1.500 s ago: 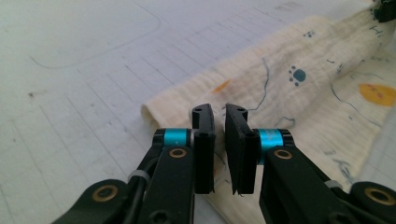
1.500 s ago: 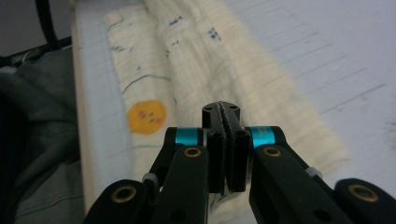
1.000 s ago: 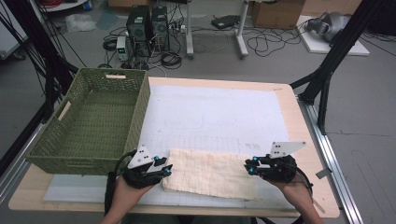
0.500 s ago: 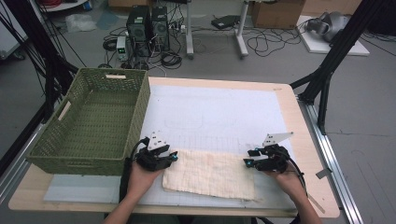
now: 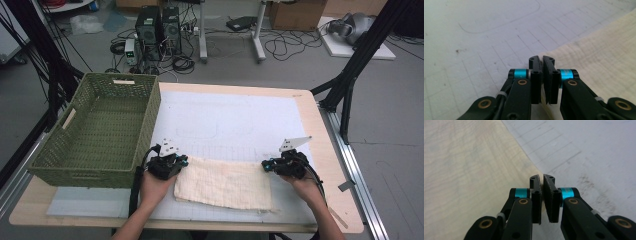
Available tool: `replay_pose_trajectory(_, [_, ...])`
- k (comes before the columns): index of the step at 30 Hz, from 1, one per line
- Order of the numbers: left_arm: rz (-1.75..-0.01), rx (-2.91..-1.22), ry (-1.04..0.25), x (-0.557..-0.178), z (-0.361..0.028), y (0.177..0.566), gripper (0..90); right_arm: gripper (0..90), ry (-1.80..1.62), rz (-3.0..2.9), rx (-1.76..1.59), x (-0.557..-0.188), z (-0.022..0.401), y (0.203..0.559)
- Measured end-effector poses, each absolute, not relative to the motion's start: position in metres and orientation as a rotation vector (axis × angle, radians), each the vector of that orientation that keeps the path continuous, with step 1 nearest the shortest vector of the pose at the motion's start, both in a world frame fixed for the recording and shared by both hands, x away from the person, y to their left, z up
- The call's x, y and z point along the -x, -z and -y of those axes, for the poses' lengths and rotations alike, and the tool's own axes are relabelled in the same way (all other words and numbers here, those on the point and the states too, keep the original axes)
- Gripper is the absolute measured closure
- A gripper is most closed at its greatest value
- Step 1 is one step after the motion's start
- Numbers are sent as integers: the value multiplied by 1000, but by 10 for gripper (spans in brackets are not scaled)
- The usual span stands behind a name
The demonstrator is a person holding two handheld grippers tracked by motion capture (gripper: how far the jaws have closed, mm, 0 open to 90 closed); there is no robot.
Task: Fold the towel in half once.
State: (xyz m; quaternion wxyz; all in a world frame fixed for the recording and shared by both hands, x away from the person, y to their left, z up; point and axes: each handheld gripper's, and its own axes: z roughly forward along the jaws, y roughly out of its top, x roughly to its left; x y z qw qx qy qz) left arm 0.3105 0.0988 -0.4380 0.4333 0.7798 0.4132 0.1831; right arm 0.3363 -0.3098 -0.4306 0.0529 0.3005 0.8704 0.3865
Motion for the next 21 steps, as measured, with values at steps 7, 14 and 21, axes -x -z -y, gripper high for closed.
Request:
replay_pose_trajectory(7, [-1074, -1901, -485, -321, -97, 435, 848, 851, -1207, -2602, -965, -358, 312, 422])
replay_pose_trajectory(14, [-1086, -1901, -484, -331, -95, 437, 830, 842, -1225, -2557, -1030, -378, 313, 423])
replay_pose_trajectory(21, [-1058, -1913, -462, -330, -97, 437, 660, 617, -1246, -2520, -1061, -374, 315, 431])
